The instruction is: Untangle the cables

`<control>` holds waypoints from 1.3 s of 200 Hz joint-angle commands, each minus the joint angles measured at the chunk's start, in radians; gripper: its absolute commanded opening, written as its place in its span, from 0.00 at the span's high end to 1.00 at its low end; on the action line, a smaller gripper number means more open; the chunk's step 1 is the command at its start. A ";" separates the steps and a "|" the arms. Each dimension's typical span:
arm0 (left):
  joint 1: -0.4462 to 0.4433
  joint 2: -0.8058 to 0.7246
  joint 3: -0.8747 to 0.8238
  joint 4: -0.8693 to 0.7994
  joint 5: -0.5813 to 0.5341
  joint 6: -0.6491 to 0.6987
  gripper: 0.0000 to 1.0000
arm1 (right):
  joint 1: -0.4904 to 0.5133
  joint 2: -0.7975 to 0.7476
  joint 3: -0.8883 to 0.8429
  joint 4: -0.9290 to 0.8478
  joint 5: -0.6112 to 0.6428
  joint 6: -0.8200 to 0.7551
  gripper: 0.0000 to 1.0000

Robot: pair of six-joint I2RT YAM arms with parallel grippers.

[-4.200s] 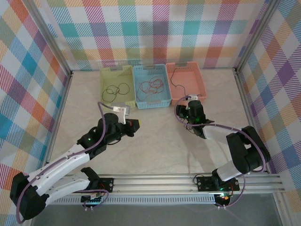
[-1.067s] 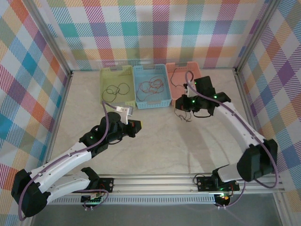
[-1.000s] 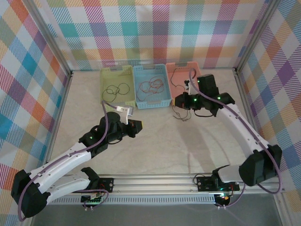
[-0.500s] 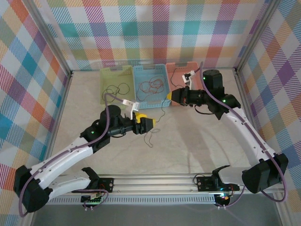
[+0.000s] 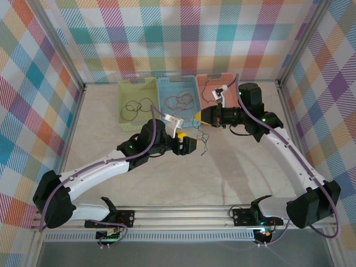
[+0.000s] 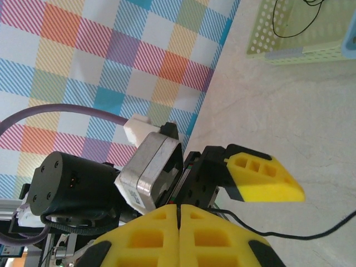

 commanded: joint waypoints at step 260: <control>0.047 0.077 0.009 0.252 -0.343 0.162 0.69 | 0.018 -0.173 -0.068 0.039 -0.272 0.020 1.00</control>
